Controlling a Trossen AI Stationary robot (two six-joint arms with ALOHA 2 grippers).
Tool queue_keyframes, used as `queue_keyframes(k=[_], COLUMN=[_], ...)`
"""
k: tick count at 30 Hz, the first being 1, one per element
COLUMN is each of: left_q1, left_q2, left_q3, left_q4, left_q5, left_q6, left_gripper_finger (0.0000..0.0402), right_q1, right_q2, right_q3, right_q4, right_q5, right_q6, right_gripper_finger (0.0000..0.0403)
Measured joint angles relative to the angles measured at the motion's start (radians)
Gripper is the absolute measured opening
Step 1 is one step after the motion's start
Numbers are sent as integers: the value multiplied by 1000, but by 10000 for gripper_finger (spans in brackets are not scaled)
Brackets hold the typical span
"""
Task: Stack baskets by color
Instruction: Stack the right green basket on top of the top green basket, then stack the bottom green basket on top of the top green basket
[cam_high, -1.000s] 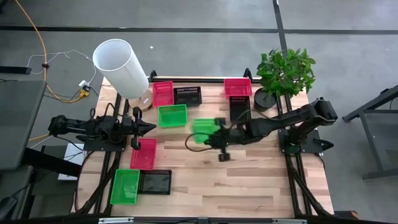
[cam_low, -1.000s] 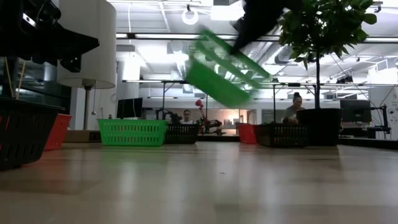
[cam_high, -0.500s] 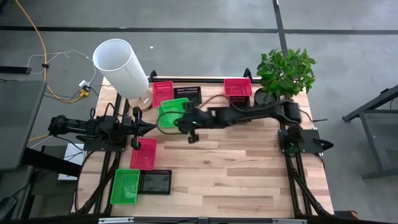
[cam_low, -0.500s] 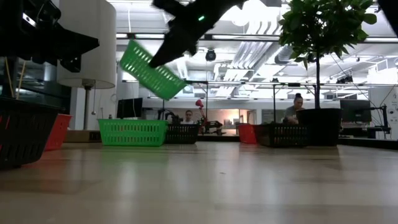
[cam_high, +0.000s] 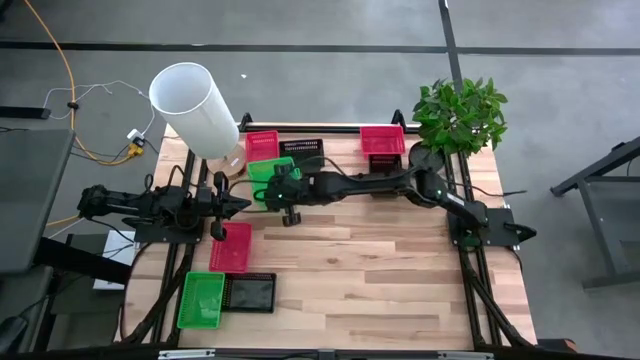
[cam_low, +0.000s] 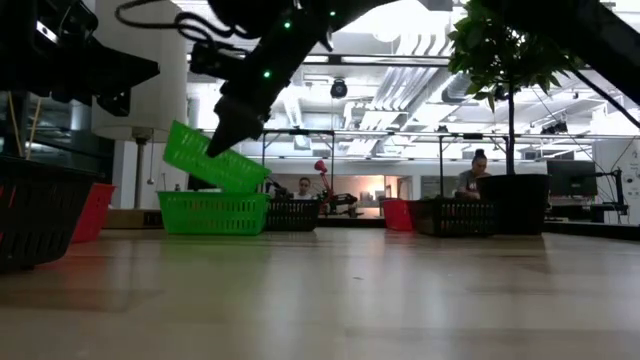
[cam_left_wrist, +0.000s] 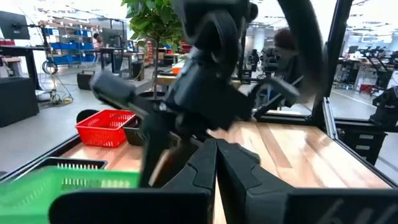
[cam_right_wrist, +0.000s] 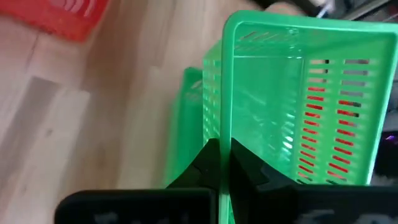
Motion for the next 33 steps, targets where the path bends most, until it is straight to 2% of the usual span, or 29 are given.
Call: queue_keyframes(k=[6,9,13,22,28,33], left_q1=[0,0,0,0,0,0], left_q2=[0,0,0,0,0,0], left_q3=[0,0,0,0,0,0], left_q4=[0,0,0,0,0,0], left_q5=[0,0,0,0,0,0], left_q6=[0,0,0,0,0,0], left_gripper_finger=[0,0,0,0,0,0], right_q1=[-2,-2,0,7,10,10], right_q2=[20,20,20,20,20,20], right_q3=[16,12,12,11,11,10], right_q4=[-72,-107,-137,-183,-218,-241], right_q5=[39,84,83,74,71,67], right_q6=[104,124,125,-4,-40,-40], right_gripper_finger=[0,0,0,7,31,81])
